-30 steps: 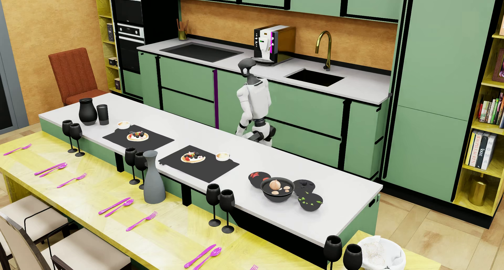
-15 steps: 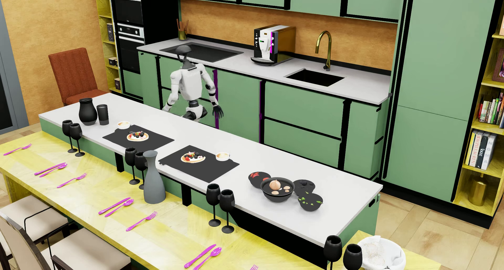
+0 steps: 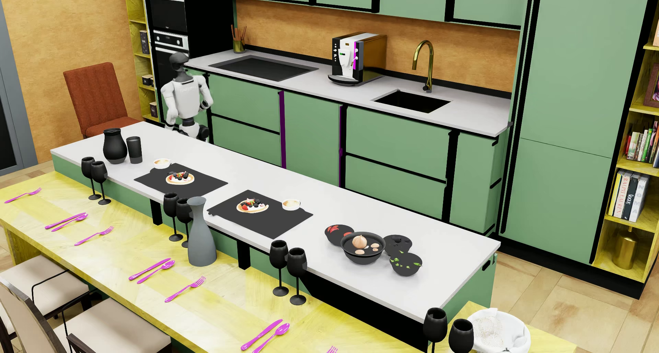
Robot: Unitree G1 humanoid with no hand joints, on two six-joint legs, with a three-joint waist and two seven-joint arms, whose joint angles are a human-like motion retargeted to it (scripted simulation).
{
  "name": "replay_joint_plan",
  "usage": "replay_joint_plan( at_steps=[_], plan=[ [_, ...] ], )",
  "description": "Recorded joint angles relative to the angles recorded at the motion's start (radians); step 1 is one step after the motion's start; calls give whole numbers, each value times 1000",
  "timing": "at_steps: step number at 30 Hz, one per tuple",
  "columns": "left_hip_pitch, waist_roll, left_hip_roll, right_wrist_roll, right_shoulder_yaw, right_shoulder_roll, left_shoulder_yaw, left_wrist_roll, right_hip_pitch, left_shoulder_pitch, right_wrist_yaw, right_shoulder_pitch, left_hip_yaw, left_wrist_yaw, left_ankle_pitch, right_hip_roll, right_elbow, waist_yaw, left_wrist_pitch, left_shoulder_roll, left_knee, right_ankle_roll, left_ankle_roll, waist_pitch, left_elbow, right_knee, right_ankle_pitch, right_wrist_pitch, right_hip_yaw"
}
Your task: Approach the chair
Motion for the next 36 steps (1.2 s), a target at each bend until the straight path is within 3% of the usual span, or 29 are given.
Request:
replay_joint_plan(
  at_steps=[1,2,3,4,5,6,8,9,10,11,12,14,16,17,19,20,21,23,25,27,28,32,34,36],
  plan=[
    [-54,-9,16,34,3,-41,45,-32,8,29,-18,-15,22,11,167,-37,-91,4,9,-48,191,-1,18,7,-11,157,38,-17,27],
    [-102,-29,7,56,-47,-23,26,2,-10,-34,-99,3,23,27,75,-69,-139,7,52,-54,394,1,12,19,59,322,212,-20,41],
    [-109,-49,-15,67,-114,50,-45,100,-43,-163,-237,29,10,19,-22,-113,-124,6,109,-35,518,68,-7,30,181,466,418,2,11],
    [-83,-67,-41,66,-151,122,-97,197,-99,-294,-368,34,-2,-4,-83,-173,-58,-2,133,-35,556,74,-19,38,283,576,542,45,-21],
    [-40,-82,-64,58,-134,141,-77,216,-176,-416,-401,0,-11,6,-109,-197,38,-12,136,-64,532,61,-34,41,312,642,506,89,-33],
    [11,-94,-82,20,-75,113,10,148,-267,-501,-320,-37,-19,79,-113,-204,140,-19,108,-113,478,35,-50,42,268,657,452,110,-30],
    [124,-106,-99,-128,48,32,109,-52,-396,-608,-87,-80,-28,249,-102,-294,310,-26,-54,-170,336,-46,-80,39,157,523,313,146,-66],
    [175,-108,-98,-159,64,19,73,-80,-447,-656,-12,-99,-31,288,-97,-277,367,-33,-113,-152,271,-42,-93,36,105,387,296,179,-21],
    [216,-105,-93,-163,63,14,21,-61,-471,-704,28,-112,-37,300,-99,-224,399,-42,-146,-114,223,52,-106,32,44,196,305,209,73],
    [250,-100,-85,-165,59,6,-24,-28,-456,-750,48,-114,-52,298,-103,-161,410,-53,-167,-74,179,99,-119,27,-25,-53,386,225,203],
    [268,-95,-84,-172,51,-8,-56,-16,-409,-796,53,-103,-73,292,-106,-123,405,-65,-186,-49,143,191,-133,22,-88,-217,414,231,324],
    [264,-92,-97,-158,-21,-4,-90,-62,-382,-878,4,-61,-119,288,-99,-146,387,-74,-216,-25,115,146,-153,19,-160,-256,378,252,256],
    [234,-75,-83,-95,-106,56,-86,-121,-373,-888,-64,-47,-164,281,-77,-130,418,-84,-189,3,106,106,-183,21,-173,-311,397,293,199],
    [222,-62,-75,-81,-121,79,-90,-125,-357,-876,-68,-46,-186,273,-63,-119,436,-86,-156,15,93,96,-201,21,-162,-363,411,309,173],
    [207,-33,-56,-100,-105,98,-132,-78,-327,-849,-35,-37,-198,246,-69,-109,452,-83,-77,28,69,91,-247,22,-88,-449,432,308,117],
    [196,-20,-30,-110,-95,99,-163,-39,-320,-825,-18,-34,-154,214,-114,-104,456,-80,-33,31,101,93,-251,22,-25,-468,435,301,104],
    [191,-9,1,-116,-88,99,-196,5,-317,-792,-6,-36,-102,164,-178,-97,461,-76,9,32,173,96,-202,21,45,-479,435,298,102],
    [214,7,65,-126,-82,97,-232,47,-313,-701,6,-45,-15,81,-204,-76,455,-70,59,21,305,116,-166,18,173,-503,433,295,111],
    [310,20,90,-117,-109,106,-184,-27,-311,-580,-10,-53,46,65,-270,-55,429,-64,75,-18,209,138,-165,9,277,-520,423,289,137],
    [405,28,89,-84,-157,111,-124,-112,-302,-480,-52,-35,104,81,-284,-41,417,-59,112,-71,77,118,-162,0,376,-526,427,265,173],
    [437,28,82,-73,-185,119,-129,-126,-297,-450,-72,-31,116,93,-273,-40,426,-56,131,-98,31,110,-163,-3,430,-525,426,260,182],
    [466,18,71,-58,-275,175,-189,-139,-273,-406,-73,-17,113,9,-266,-45,488,-44,123,-121,-4,92,-164,-8,519,-529,431,286,176],
    [467,14,74,-92,-264,183,-160,-157,-259,-406,-38,-21,105,49,-276,-45,535,-34,107,-111,13,86,-165,-8,487,-533,431,299,167],
    [476,11,74,-136,-237,189,-176,-115,-243,-426,3,-36,97,108,-278,-45,571,-25,83,-98,11,82,-166,-9,446,-539,430,322,157]
  ],
)
